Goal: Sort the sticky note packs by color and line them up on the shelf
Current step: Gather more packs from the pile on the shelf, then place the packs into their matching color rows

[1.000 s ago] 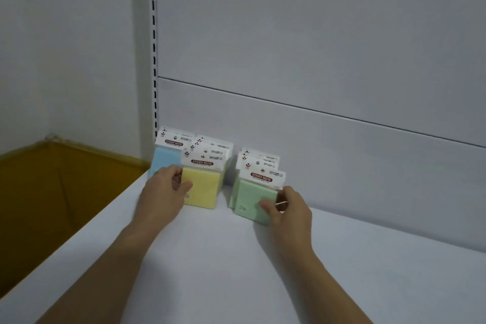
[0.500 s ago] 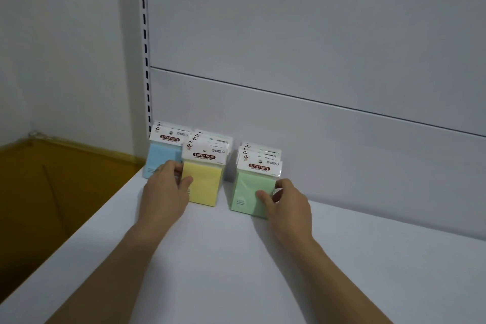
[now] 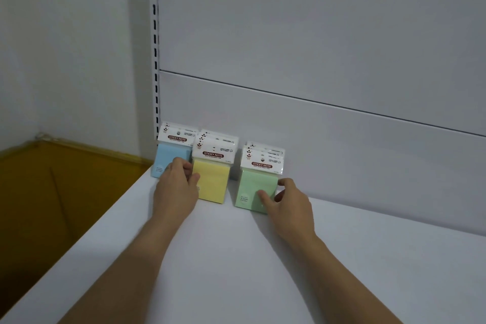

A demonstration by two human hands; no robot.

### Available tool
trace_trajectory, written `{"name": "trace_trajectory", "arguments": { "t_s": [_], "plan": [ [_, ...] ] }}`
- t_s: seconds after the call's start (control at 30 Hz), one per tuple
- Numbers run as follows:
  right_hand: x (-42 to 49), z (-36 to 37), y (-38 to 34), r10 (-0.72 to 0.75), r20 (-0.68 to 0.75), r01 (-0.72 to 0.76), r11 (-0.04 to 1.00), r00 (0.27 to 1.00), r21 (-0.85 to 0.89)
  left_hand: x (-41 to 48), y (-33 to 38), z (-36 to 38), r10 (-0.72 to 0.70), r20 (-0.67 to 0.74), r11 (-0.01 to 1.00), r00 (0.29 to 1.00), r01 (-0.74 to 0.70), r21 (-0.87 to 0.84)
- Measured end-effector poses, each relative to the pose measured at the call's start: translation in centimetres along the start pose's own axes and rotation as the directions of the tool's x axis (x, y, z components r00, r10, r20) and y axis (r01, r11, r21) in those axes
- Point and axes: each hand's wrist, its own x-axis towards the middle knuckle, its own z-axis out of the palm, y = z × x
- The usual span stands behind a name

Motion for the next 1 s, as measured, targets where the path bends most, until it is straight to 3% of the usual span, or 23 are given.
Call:
{"name": "trace_trajectory", "arguments": {
  "t_s": [0.27,0.37,0.47,0.63,1.0],
  "plan": [
    [-0.5,-3.3,1.1,-0.084,0.023,0.087,0.976,0.996,-0.2,-1.1,1.0,-1.2,0.122,-0.068,0.974,0.99,-0.107,0.201],
    [-0.6,-5.1,1.8,-0.155,0.025,0.156,0.943,0.988,-0.294,-2.0,2.2,-1.3,0.277,-0.025,0.927,0.96,-0.26,0.271],
    [-0.7,-7.2,3.0,-0.203,0.051,0.207,0.902,0.978,-0.379,-2.8,3.9,-1.0,0.451,0.12,0.822,0.884,-0.464,0.331],
    [-1.5,-11.2,6.0,-0.158,0.063,0.169,0.865,0.985,-0.473,-4.4,7.6,0.5,0.577,0.332,0.678,0.746,-0.665,0.314],
    [-4.1,-22.1,14.7,0.009,-0.026,-0.021,0.858,1.0,-0.514,-10.2,19.1,11.5,0.635,0.569,0.55,0.523,-0.823,0.141]
  ]
}}
